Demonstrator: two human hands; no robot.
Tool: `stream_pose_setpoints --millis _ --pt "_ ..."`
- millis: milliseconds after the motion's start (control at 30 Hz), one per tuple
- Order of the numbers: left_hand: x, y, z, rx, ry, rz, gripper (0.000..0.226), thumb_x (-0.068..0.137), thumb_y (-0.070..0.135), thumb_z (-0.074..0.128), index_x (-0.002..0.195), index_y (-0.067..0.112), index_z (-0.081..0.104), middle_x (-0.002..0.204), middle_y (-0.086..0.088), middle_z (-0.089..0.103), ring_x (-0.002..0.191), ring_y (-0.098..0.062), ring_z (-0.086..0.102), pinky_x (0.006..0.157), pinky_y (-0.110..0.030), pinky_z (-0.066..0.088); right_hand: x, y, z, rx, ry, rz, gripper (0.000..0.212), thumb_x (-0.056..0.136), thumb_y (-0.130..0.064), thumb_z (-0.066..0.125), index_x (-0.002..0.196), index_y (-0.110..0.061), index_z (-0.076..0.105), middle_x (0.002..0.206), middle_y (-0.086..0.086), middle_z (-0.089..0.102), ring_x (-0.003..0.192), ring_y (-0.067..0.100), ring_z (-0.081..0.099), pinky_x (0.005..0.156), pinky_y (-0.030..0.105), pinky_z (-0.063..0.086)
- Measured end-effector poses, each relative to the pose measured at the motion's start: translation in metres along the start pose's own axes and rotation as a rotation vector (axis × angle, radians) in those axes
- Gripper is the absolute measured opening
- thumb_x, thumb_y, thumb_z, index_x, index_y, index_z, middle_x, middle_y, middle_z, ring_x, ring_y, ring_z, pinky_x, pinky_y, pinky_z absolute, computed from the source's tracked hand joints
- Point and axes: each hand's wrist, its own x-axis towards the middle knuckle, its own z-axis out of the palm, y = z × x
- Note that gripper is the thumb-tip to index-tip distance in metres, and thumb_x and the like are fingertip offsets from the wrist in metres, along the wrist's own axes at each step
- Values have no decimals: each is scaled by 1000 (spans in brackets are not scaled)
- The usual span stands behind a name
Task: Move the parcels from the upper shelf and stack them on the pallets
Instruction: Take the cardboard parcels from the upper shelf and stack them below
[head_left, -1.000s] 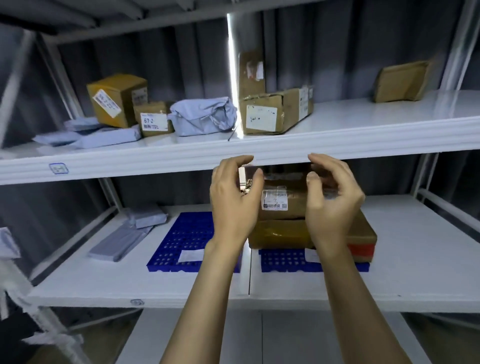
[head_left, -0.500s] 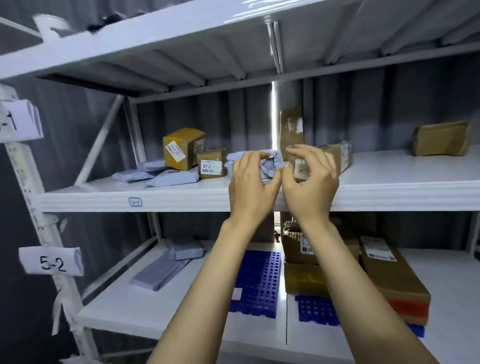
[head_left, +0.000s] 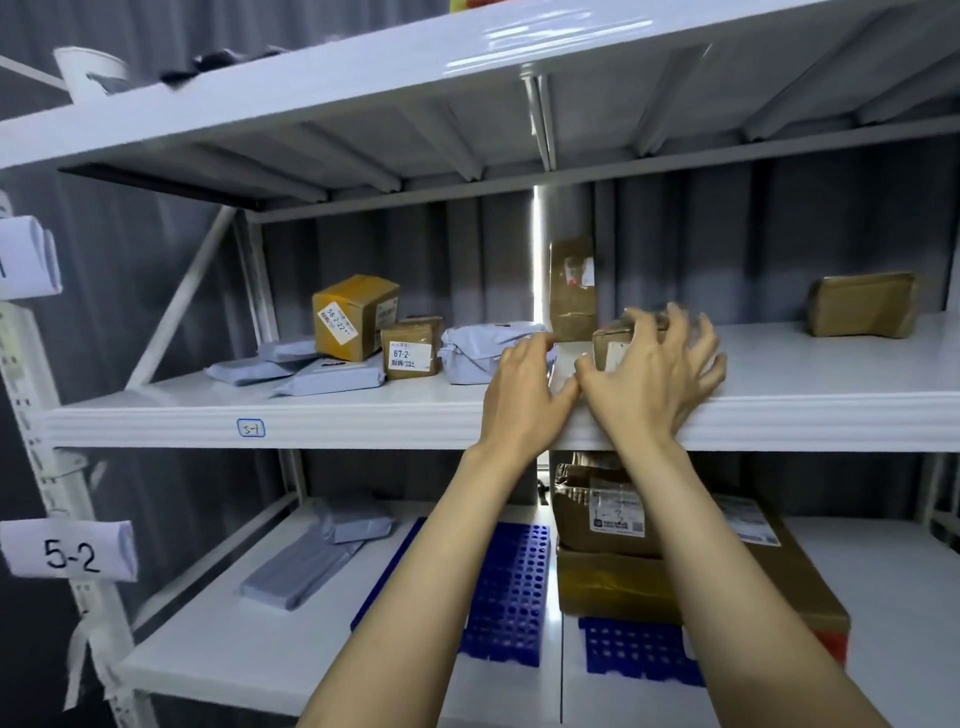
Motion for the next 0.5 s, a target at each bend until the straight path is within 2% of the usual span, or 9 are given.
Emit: stream_pose_setpoints --millis 100,233,367,500 --pt "0 7 10 -56 -30 11 41 91 26 56 127 9 51 128 -6 57 122 -23 48 97 -40 44 12 9 -5 -53 -95 79 73 71 -47 75 133 -22 46 157 13 22 145 38 9 114 58 12" --pt "-2 12 24 -81 -45 15 38 93 21 52 130 9 51 130 -7 57 123 -22 49 102 -40 41 20 18 -4 -81 -192 107 88 68 -49 79 138 -15 38 157 17 18 140 40 22 109 55 29" --pt "1 19 25 -150 -73 -5 42 93 18 47 134 11 48 133 -7 58 123 -25 51 99 -42 44 20 20 -3 -62 -166 81 88 65 -48 82 129 -10 35 145 19 35 124 39 46 96 49 42" --pt "0 24 25 -169 -115 -54 41 98 21 44 138 15 46 134 -5 58 124 -24 52 97 -39 44 14 22 -5 -33 -61 38 77 65 -41 82 122 -12 38 129 16 49 108 38 57 87 45 47"
